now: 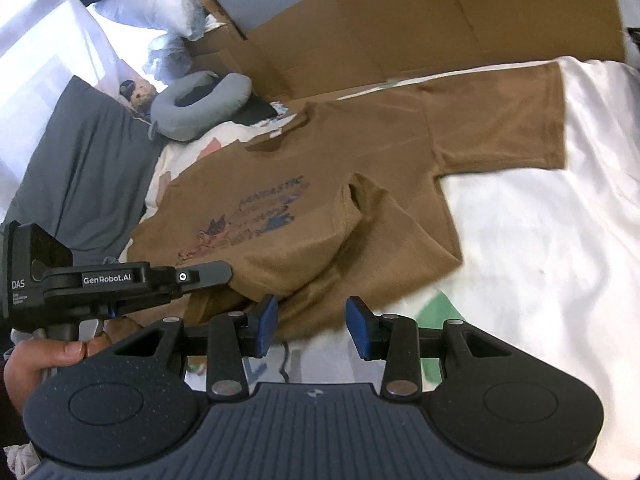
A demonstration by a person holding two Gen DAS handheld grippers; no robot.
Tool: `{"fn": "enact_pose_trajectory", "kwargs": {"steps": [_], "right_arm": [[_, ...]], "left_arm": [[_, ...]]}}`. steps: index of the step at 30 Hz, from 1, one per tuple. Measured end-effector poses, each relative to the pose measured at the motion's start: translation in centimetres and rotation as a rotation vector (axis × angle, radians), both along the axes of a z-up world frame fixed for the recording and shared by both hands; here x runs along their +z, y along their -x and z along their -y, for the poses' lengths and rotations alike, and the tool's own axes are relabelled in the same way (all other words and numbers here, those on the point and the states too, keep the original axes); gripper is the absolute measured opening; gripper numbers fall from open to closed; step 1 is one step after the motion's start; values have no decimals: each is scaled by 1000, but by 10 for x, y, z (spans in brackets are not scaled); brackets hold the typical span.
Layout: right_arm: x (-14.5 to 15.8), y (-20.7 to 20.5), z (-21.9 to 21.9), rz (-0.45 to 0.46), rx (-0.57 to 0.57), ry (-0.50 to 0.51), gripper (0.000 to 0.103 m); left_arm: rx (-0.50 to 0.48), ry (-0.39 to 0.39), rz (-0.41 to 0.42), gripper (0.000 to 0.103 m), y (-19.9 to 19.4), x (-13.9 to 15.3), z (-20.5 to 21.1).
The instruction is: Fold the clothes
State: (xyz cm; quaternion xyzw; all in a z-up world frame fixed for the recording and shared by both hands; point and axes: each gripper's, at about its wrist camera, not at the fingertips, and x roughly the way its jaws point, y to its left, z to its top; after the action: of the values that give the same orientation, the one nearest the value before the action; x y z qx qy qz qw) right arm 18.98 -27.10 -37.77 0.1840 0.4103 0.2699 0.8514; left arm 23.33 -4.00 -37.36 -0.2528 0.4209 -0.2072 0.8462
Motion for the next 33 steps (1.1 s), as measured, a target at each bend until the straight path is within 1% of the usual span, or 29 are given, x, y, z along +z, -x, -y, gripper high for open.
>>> {"fn": "enact_pose_trajectory", "kwargs": {"steps": [4,10,15,21,24,27,31,33], "right_arm": [[-7,-14,-13,-17,25,-17,45],[-17,-25,-31,-45,52,-33,45],[-13,-35,-41,-18,77,-31,45],[-8,-55,-47,-22,65,-74,45],[-9,-63,-52,-31,66,-92,45],[-11,-71,-59,-42,69,-99,45],[-13,-75,-68,-75,74,-109,45],[-16,-76,-71,-99,75,-110,45]], "left_arm": [[2,10,-9,1,-7,-7,-5],[63,21,19,0,-13,-4,-30],[100,16,23,0,-27,-5,-44],[134,10,6,0,-38,-11,-55],[135,29,-13,1,-40,-14,-57],[107,66,-25,3,-38,-12,-55],[94,107,-31,4,-34,-13,-54],[93,113,-40,3,-34,-16,-53]]}}
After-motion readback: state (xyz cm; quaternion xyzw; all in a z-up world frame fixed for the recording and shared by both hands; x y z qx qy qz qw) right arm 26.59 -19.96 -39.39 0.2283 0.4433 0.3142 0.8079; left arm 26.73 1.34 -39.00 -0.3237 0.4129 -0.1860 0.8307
